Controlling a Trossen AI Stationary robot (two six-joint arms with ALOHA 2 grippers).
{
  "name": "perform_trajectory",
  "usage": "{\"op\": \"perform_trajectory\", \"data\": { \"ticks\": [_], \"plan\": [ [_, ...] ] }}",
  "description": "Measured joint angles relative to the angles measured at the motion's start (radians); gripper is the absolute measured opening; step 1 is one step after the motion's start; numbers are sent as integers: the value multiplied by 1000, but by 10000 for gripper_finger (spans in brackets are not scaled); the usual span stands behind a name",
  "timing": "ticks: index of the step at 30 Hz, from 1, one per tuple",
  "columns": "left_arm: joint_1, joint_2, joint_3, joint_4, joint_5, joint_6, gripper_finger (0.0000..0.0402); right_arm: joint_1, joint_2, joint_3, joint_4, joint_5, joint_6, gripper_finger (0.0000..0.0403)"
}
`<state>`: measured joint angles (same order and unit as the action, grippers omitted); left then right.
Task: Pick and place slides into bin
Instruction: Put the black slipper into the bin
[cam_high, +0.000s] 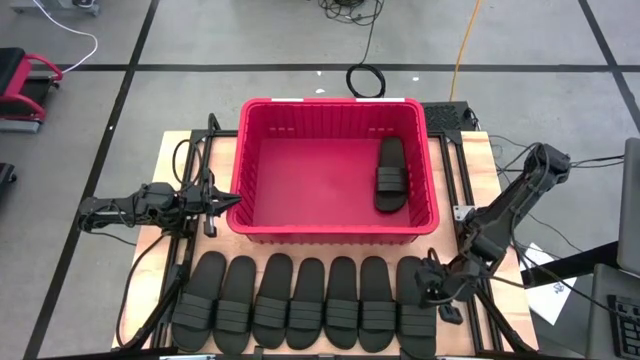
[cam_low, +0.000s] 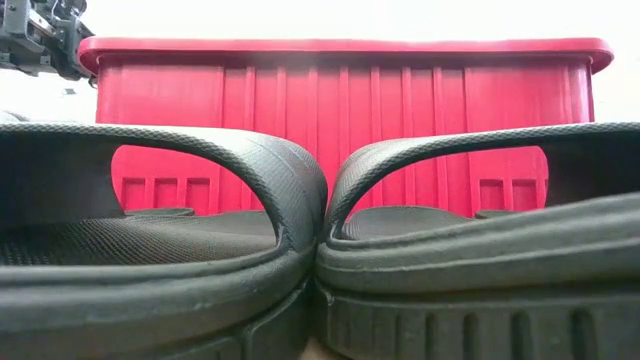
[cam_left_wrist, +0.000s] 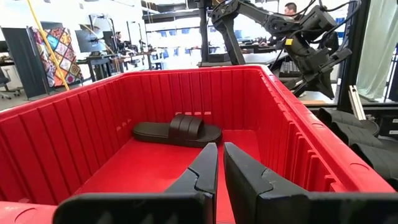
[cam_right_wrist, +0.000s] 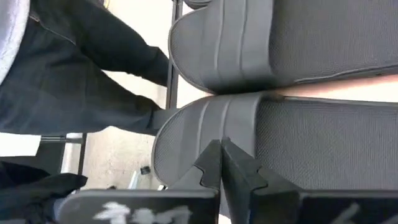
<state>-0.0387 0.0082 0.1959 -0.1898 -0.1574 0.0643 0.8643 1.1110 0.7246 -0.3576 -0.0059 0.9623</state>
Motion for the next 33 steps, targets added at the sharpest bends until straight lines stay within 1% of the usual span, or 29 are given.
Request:
{"op": "perform_trajectory", "data": {
  "ticks": [2,4,9,13,17,20,24,28,33],
  "plan": [
    [0,0,0,0,0,1,31,-9,-1,0,2,-23,-6,11],
    [0,0,0,0,0,1,31,-20,-3,1,0,-56,-5,31],
    [0,0,0,0,0,1,31,-41,-4,-9,2,-145,-14,109],
    [0,0,0,-1,0,-7,31,-71,-3,-49,3,-221,-9,176],
    [0,0,0,-2,0,-22,31,-97,-3,-127,82,-286,6,220],
    [0,0,0,-2,0,-26,31,-124,-3,-204,195,-289,45,234],
    [0,0,0,-2,0,-29,31,-142,-4,-284,381,-316,82,236],
    [0,0,0,-2,0,-29,31,-144,-1,-330,460,-314,106,231],
    [0,0,0,-1,0,-22,31,-126,12,-346,521,-314,98,229]
  ]
}}
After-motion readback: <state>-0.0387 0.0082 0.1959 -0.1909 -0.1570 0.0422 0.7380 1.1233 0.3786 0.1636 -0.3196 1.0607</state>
